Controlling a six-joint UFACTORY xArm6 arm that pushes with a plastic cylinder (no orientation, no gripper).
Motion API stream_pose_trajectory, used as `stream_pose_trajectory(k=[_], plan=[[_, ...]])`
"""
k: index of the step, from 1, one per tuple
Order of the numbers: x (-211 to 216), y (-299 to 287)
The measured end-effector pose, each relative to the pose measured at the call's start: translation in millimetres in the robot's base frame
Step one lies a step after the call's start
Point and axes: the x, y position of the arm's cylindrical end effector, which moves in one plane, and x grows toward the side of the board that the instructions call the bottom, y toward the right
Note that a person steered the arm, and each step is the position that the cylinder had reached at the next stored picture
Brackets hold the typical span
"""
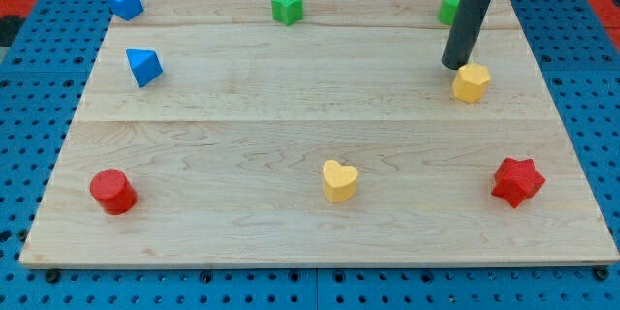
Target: Move the arm towards the yellow heart
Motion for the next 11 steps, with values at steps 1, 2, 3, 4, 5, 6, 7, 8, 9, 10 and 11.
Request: stream_pose_trajectory(k=[1,2,3,4,5,6,7,8,9,10,11], plan=[[0,0],[-10,0],[-31,6],[-32,47],[-32,62],[-32,-30],[-23,-151],[18,-249],[84,-283],[156,-282],[200,-275]])
